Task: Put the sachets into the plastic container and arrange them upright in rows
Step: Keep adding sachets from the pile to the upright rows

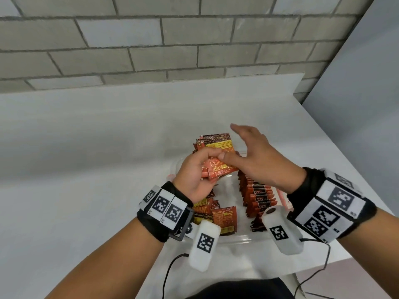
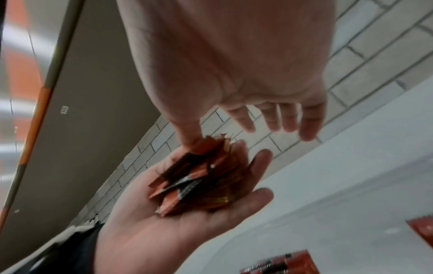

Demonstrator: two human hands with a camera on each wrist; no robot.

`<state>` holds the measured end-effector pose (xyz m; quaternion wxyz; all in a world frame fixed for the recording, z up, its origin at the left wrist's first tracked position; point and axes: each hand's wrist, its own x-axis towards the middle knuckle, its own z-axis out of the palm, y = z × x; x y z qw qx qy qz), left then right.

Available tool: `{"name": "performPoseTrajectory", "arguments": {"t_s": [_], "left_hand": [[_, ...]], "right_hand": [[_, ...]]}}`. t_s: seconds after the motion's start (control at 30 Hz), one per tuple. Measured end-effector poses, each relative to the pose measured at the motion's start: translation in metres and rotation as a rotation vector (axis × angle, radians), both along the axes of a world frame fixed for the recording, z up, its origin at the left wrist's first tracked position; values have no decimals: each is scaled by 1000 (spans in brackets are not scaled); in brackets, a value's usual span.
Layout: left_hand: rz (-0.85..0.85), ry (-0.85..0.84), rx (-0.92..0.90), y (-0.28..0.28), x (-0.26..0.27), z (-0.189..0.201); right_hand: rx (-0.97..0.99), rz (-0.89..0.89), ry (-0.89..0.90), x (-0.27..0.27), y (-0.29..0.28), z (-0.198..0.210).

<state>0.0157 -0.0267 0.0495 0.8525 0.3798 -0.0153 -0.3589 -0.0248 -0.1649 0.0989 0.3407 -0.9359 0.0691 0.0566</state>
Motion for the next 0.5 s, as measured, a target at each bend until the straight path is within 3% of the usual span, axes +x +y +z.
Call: {"name": "performPoseTrajectory", "arguments": {"t_s": [0.13, 0.27, 0.33, 0.5], "left_hand": [[2, 10, 12, 3, 3, 3], [-66, -34, 44, 2, 3, 2], [-126, -49, -3, 2, 2, 1], [-195, -6, -201, 5, 3, 1]], "right_hand": [[63, 198, -142, -7, 0, 14], [-287, 467, -153, -10, 9, 9], [-338, 478, -206, -8, 11, 3], [-191, 397, -211, -5, 5, 6]]}}
